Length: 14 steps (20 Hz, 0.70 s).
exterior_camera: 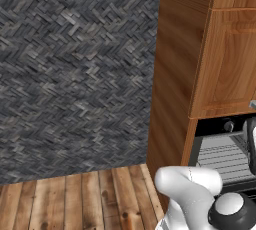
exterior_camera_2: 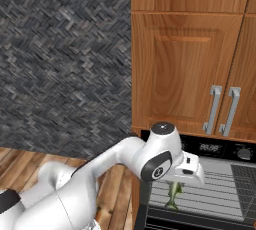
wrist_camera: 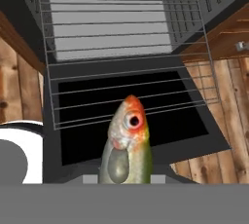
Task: Take the fish from the oven and place it on the plate on the counter.
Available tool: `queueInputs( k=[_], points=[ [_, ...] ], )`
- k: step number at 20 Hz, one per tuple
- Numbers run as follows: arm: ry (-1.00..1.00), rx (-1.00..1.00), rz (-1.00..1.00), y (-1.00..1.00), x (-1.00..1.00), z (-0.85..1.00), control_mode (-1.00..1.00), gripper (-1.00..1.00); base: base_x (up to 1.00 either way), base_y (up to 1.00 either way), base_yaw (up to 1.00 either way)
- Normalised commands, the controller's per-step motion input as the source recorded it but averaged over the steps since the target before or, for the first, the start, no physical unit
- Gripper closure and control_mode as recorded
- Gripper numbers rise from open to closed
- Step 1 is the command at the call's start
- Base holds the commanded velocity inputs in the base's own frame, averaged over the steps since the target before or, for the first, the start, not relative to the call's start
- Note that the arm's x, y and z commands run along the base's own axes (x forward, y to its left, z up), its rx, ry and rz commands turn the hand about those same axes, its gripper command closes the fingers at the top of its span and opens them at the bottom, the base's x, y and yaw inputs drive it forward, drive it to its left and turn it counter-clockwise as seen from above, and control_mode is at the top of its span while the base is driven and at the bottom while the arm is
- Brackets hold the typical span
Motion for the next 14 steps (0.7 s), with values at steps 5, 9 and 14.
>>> queueInputs(
  k=[5, 9, 14],
  points=[
    [0.00, 0.05, 0.00, 0.50, -0.14, 0.76, -1.00, 1.00, 0.00, 0.00, 0.00],
    [0.00, 0.09, 0.00, 0.50, 0.01, 0.55, -1.00, 1.00, 0.00, 0.00, 0.00],
    [0.00, 0.08, 0.00, 0.67, 0.20, 0.47, -1.00, 1.00, 0.00, 0.00, 0.00]
  ],
)
